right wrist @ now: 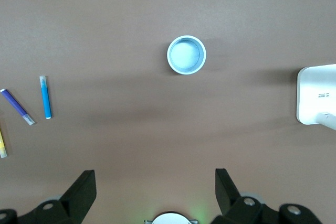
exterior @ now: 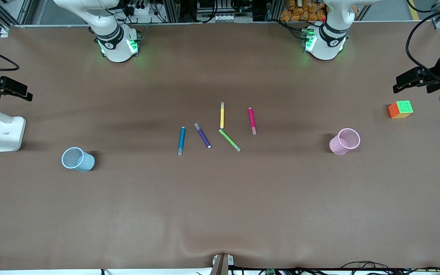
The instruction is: Place pink and blue markers in matching cups
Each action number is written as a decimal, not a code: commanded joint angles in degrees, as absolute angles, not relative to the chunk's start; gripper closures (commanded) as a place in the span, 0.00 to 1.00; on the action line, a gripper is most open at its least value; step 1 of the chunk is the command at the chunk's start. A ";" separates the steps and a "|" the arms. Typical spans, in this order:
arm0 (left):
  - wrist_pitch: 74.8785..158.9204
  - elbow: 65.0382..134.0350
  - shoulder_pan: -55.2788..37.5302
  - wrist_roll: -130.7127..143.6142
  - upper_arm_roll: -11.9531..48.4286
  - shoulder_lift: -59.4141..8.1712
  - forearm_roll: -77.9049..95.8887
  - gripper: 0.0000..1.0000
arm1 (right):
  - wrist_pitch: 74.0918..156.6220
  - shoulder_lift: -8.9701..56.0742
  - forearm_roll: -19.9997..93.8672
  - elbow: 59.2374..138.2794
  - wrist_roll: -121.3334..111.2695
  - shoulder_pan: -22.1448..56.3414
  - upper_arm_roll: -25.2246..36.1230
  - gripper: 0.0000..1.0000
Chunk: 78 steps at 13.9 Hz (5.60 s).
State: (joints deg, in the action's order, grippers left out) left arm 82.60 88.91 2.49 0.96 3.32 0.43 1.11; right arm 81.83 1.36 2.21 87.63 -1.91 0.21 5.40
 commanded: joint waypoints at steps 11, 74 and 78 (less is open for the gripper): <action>82.18 89.65 2.81 0.70 3.60 -0.61 1.32 0.00 | 82.00 1.05 4.92 87.71 -1.58 0.26 5.54 0.00; 128.96 109.34 -19.44 42.01 14.24 -27.97 -1.67 1.00 | 84.37 2.37 4.83 87.71 -1.85 2.28 5.62 0.00; 125.25 110.30 -15.13 40.62 14.32 -21.99 -5.69 1.00 | 84.73 2.55 4.75 87.71 -1.85 2.72 5.62 0.00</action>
State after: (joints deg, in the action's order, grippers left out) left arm 126.92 108.38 -17.07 41.54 13.94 -25.91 -2.61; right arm 84.60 2.62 5.21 87.86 -1.85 2.63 5.78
